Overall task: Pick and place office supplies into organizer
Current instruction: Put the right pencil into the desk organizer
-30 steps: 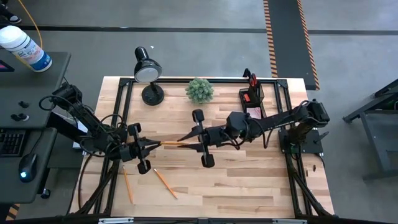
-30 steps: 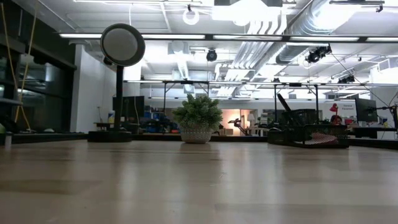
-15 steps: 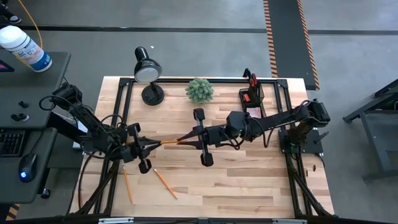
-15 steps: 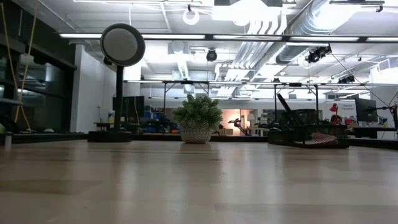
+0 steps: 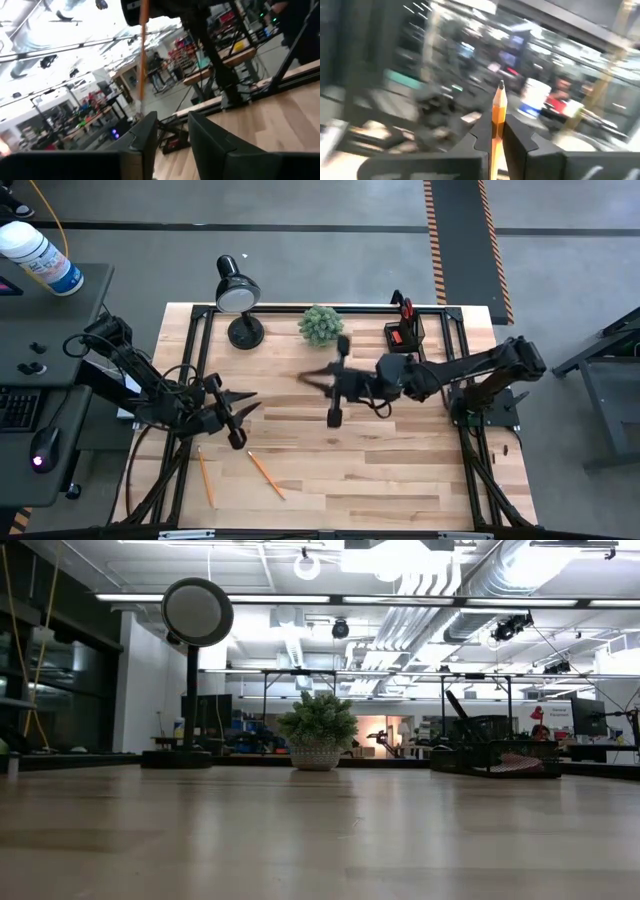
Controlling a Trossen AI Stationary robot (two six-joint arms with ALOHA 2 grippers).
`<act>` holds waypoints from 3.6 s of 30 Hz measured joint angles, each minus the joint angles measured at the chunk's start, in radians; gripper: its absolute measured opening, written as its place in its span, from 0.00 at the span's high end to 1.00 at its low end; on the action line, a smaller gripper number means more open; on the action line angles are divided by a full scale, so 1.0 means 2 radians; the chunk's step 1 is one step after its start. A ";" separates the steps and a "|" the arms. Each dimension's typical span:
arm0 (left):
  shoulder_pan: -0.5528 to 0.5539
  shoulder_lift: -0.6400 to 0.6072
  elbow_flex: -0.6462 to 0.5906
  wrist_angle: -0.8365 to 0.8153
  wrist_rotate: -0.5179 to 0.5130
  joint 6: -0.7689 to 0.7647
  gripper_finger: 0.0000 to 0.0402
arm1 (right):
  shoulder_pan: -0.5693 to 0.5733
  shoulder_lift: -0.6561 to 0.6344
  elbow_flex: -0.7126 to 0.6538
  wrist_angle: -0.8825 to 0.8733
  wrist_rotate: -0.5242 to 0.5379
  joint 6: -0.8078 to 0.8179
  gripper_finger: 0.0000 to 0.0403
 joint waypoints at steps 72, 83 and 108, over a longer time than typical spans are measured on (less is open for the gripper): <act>0.000 0.000 0.000 -0.078 -0.207 0.109 0.75 | -0.411 -0.284 -0.404 -0.297 0.179 0.455 0.96; 0.000 0.000 0.000 -0.078 -0.207 0.109 0.75 | -0.423 -0.282 -0.434 -0.250 0.145 0.449 0.85; 0.000 0.000 0.000 -0.080 -0.207 0.110 0.75 | -0.285 -0.284 -0.256 -0.206 -0.108 0.338 0.51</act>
